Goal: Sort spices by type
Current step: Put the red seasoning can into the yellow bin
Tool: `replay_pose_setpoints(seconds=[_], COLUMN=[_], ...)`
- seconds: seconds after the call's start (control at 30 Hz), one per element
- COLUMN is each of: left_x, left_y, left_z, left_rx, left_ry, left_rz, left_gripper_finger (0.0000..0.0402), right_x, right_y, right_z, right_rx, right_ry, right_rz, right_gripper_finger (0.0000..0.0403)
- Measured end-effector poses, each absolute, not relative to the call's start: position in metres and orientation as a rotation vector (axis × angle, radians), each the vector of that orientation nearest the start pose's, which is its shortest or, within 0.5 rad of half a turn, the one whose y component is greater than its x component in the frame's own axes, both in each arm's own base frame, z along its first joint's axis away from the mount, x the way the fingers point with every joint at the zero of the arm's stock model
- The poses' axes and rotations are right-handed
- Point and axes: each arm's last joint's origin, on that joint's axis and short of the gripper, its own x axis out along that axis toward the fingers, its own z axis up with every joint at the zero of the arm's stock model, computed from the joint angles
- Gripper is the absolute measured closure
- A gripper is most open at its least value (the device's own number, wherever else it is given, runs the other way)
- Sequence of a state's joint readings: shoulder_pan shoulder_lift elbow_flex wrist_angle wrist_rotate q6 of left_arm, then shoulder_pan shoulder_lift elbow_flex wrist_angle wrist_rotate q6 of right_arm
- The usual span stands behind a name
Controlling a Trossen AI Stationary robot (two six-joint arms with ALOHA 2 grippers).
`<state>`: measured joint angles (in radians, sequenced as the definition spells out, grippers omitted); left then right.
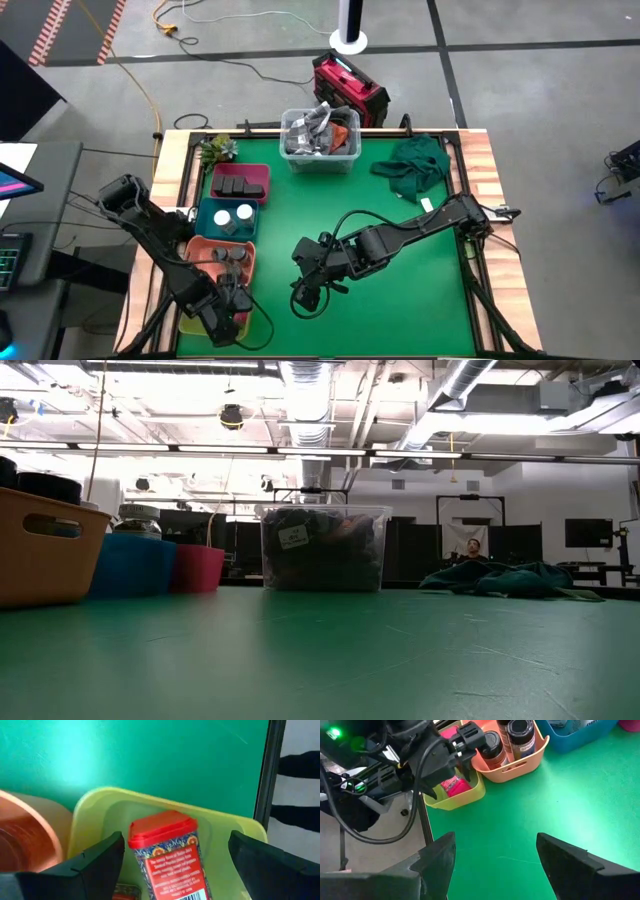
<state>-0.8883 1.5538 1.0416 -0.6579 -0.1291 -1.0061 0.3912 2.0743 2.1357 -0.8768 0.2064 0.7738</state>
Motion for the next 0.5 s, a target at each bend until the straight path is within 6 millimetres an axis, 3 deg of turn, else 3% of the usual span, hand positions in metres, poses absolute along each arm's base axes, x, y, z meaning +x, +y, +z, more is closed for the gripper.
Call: replay_pose_setpoints(seconds=[0.33,0.5], left_x=[0.193,0.199], left_y=[-0.224,-0.225], left_z=[0.209,0.199], left_rx=[-0.302,-0.304], left_ry=[1.188,1.239], left_rz=[-0.007,-0.001], left_gripper_finger=[0.0062,0.0080], right_x=[0.422,0.422], right_y=[0.168,0.168], right_z=[0.340,0.340], right_rx=[0.493,0.494], right_ry=[0.795,0.795], right_rz=[-0.134,-0.134], right_gripper_finger=[0.0101,0.0101])
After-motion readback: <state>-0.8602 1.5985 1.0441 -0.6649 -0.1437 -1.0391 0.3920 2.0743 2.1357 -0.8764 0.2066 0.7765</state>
